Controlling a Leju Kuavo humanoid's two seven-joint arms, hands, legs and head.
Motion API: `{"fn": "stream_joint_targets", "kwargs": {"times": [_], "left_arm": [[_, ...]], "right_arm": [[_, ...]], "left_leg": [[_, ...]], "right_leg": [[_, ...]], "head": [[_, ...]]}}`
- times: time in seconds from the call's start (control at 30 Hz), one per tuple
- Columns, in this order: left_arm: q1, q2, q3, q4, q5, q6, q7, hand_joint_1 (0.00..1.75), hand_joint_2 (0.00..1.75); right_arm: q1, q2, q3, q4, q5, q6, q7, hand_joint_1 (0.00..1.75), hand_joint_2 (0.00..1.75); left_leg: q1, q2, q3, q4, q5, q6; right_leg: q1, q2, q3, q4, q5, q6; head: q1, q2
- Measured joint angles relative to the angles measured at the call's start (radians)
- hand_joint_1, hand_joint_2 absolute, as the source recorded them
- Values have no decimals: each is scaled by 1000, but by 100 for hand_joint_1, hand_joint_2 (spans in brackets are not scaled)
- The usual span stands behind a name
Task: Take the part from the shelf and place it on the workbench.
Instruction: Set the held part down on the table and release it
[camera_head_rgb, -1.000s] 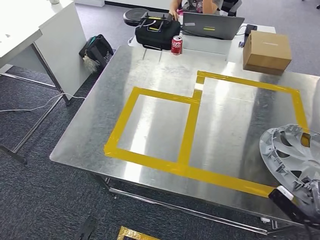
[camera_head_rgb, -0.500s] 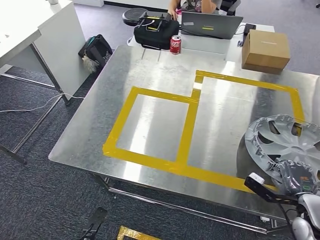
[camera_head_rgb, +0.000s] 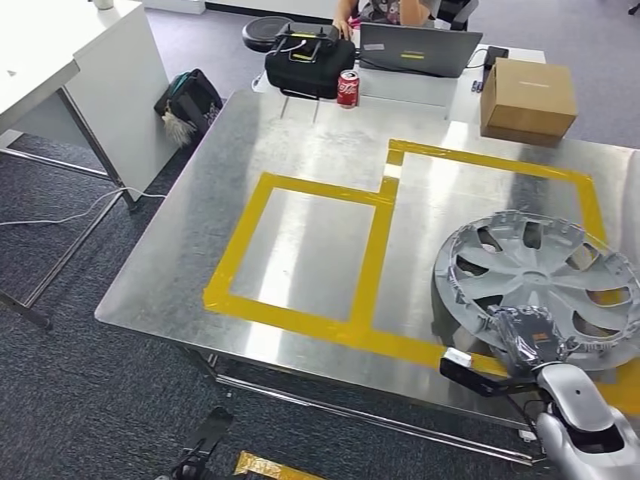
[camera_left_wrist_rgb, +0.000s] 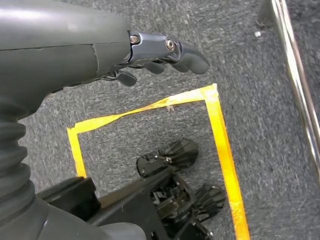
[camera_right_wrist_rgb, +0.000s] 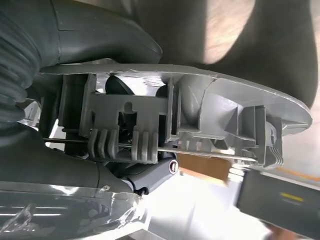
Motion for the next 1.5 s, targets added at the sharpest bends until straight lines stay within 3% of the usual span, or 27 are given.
{"fn": "stream_joint_targets", "kwargs": {"times": [0.27,0.77,0.8,0.9,0.93,1.17,1.27,1.3,1.33,1.4,1.47,1.5], "left_arm": [[-3,-8,-45,0,14,-1,4,0,175],[-2,-8,-72,0,56,-17,-10,0,175],[-1,-7,-74,0,57,-21,-11,0,175],[-1,-5,-84,0,67,-29,-12,0,44],[-1,-4,-86,0,74,-26,-13,0,0],[4,-2,-95,0,106,-6,3,0,0],[5,-2,-96,0,125,-2,10,0,0],[5,-3,-96,0,130,0,13,0,0],[5,-3,-96,0,134,3,15,0,0],[8,-4,-96,0,139,8,19,0,0],[13,-3,-96,0,142,10,21,0,0],[16,-2,-96,0,142,10,22,0,0]], "right_arm": [[-51,21,137,25,-10,-33,-19,175,175],[-35,19,146,29,-29,-43,9,175,175],[-33,19,145,29,-28,-43,12,167,175],[-24,18,137,29,-27,-42,21,36,175],[-16,17,131,29,-27,-41,26,0,175],[24,16,92,13,-31,-44,49,0,175],[43,16,78,-6,-33,-56,61,0,175],[52,15,73,-13,-34,-59,65,0,175],[61,15,67,-20,-34,-62,70,0,175],[75,15,59,-33,-36,-66,77,0,175],[86,15,53,-44,-38,-70,81,0,175],[91,15,51,-48,-40,-71,81,0,175]], "left_leg": [[2,0,0,0,0,-1],[2,0,0,0,1,-1],[2,0,0,0,1,-1],[2,-1,0,0,0,-1],[2,-1,0,0,0,-1],[0,-1,0,2,-1,1],[-1,0,2,1,7,17],[2,5,6,-10,15,23],[4,11,9,-23,23,26],[7,28,12,-41,33,29],[8,44,6,-42,36,28],[8,52,3,-42,38,25]], "right_leg": [[2,-1,-1,0,0,0],[2,-2,-1,0,0,-1],[2,-2,-1,0,0,-1],[2,-2,-1,0,0,-1],[2,-3,0,0,0,-1],[1,-4,0,-2,0,0],[-3,3,2,-15,11,16],[-2,-8,0,-15,11,20],[0,-30,-7,-7,1,21],[2,-89,-42,76,-60,23],[-2,-111,-95,211,-131,30],[-4,-113,-108,255,-145,34]], "head": [[0,0],[0,0],[0,0],[0,0],[0,0],[0,0],[-1,0],[-1,0],[1,0],[5,0],[7,0],[6,0]]}}
